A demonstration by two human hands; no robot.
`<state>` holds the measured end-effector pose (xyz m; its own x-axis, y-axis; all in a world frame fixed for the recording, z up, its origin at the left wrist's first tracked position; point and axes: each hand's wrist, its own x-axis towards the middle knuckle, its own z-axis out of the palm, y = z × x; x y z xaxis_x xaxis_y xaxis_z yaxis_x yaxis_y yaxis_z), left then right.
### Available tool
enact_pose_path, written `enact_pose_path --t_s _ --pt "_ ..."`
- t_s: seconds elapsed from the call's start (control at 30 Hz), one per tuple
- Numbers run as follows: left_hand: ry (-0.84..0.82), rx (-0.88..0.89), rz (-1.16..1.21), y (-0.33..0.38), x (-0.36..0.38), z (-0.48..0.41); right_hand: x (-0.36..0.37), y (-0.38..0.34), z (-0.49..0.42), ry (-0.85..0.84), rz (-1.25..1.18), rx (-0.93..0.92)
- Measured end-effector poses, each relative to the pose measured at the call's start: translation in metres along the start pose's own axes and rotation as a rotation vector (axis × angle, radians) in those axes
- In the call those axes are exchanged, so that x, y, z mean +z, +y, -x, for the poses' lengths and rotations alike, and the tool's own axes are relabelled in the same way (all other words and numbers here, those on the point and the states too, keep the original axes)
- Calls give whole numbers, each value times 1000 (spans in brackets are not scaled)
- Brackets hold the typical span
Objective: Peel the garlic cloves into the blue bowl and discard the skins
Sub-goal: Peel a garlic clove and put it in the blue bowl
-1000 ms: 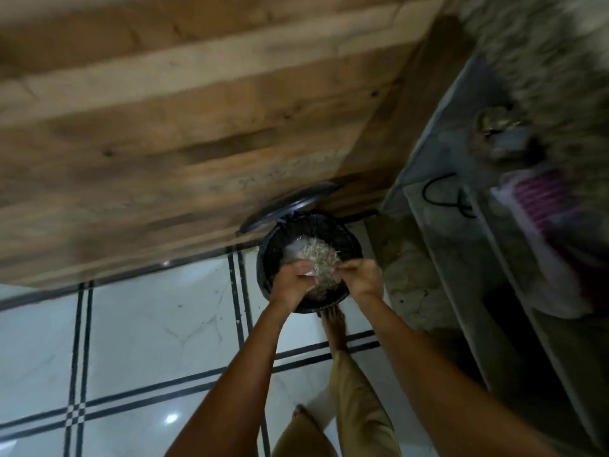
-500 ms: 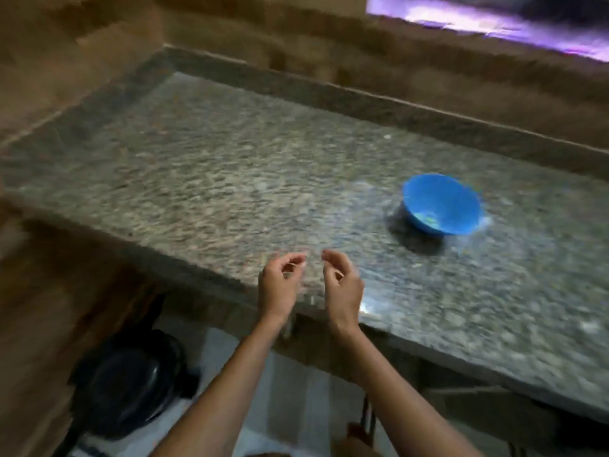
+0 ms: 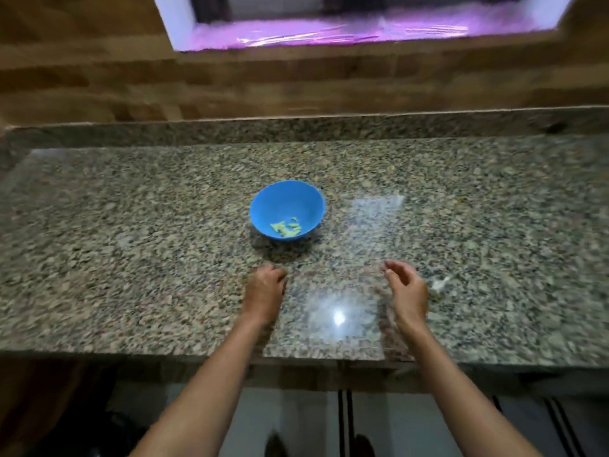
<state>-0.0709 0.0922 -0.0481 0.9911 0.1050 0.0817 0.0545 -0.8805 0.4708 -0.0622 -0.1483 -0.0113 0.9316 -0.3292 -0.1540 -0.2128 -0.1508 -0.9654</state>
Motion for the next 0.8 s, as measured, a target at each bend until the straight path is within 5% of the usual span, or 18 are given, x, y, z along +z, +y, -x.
enact_pose_path --t_s 0.13,0.2,0.27,0.37,0.47,0.57,0.63,0.73,0.8 --pt "334 90 177 48 -28 -21 -63 -1 -30 383 289 -72" --pt "425 -2 243 62 -42 -62 -80 9 -45 329 379 113" --pt "260 -144 151 58 -41 -106 -83 20 -53 162 378 231" --pt "-52 -331 -4 49 -26 -134 -80 23 -55 127 426 243" --pt "-51 -344 -43 52 -24 -131 -75 15 -54 96 387 300" --pt "182 -103 216 84 -27 -95 -63 10 -43 101 221 279" --pt "23 -9 458 113 -17 -56 -47 7 -31 33 -79 320" --pt "-411 -162 779 136 15 -14 -14 0 -11 -56 -519 509" --pt "-400 -290 971 137 26 -3 3 0 -3 -59 -629 524"
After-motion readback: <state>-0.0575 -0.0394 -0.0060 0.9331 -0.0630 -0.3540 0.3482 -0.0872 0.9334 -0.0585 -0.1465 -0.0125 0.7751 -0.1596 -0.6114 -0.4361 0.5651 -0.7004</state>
